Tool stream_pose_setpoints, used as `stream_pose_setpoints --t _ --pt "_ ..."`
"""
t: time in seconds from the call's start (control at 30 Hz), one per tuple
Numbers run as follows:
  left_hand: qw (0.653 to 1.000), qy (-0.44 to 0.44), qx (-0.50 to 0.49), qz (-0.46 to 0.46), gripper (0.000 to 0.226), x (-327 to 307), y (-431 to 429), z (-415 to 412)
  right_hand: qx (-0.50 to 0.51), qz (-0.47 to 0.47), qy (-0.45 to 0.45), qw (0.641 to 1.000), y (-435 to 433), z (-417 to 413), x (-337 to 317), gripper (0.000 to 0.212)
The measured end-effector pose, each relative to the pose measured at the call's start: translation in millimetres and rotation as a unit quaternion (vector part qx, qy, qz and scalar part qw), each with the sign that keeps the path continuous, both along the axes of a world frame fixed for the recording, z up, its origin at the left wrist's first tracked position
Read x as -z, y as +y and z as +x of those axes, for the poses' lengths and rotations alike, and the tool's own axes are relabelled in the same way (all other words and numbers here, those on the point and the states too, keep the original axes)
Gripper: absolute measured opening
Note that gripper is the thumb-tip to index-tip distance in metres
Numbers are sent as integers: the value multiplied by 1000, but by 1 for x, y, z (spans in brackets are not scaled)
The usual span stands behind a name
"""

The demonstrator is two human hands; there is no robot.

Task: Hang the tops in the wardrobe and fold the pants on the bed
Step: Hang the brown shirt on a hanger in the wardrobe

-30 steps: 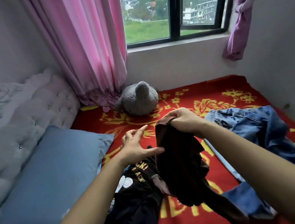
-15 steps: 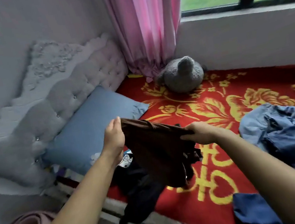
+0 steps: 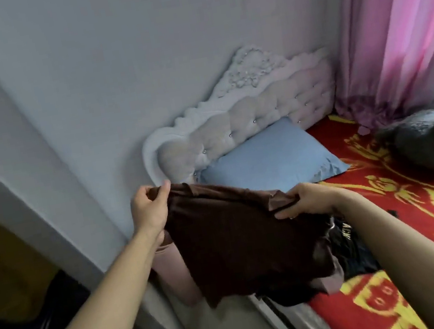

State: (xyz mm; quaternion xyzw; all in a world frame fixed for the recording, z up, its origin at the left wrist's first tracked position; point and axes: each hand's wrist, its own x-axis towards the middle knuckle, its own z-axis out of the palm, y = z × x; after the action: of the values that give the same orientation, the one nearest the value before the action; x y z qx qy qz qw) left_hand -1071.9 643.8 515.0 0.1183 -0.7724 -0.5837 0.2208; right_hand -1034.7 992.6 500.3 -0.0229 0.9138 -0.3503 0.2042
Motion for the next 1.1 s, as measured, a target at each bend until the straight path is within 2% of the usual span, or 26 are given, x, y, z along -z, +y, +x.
stream_pose_setpoints --t 0.17,0.2,0.33,0.4,0.5,0.57,0.63,0.7,0.77,0.83,0.87,1.03,1.1 --pt "999 -10 -18 26 34 6 -152 73 -41 -11 133 990 -138 8 -13 9" --pt "999 -23 -15 22 33 10 -183 91 -56 -20 152 987 -170 14 -17 9" --pt "992 -111 -2 -65 35 22 -298 158 -126 -66 186 972 -306 43 -35 5" --pt "984 -134 -7 -113 31 23 -341 186 -148 -90 200 964 -368 59 -47 13" --pt "987 -101 -6 -127 28 11 -382 220 -180 -84 245 949 -449 76 -62 10" --pt "990 -88 24 -111 43 -4 -394 235 -210 -79 263 938 -491 88 -71 4" --pt "989 -121 53 -70 64 -20 -399 243 -234 -81 259 934 -525 97 -75 3" --pt "981 -166 83 -48 71 -28 -397 244 -237 -82 259 933 -546 102 -77 5" --pt "981 -165 96 -35 53 -29 -405 244 -247 -98 249 931 -566 103 -80 8" --pt "986 -144 79 9 27 -28 -418 240 -262 -104 223 933 -577 99 -85 9" --pt "987 -138 67 38 22 -28 -429 237 -273 -108 203 934 -579 94 -88 9" --pt "985 -113 -10 127 29 -38 -481 220 -311 -155 16 937 -590 66 -97 27" --pt "985 -96 -45 137 30 -43 -495 208 -299 -149 50 941 -604 54 -92 29"
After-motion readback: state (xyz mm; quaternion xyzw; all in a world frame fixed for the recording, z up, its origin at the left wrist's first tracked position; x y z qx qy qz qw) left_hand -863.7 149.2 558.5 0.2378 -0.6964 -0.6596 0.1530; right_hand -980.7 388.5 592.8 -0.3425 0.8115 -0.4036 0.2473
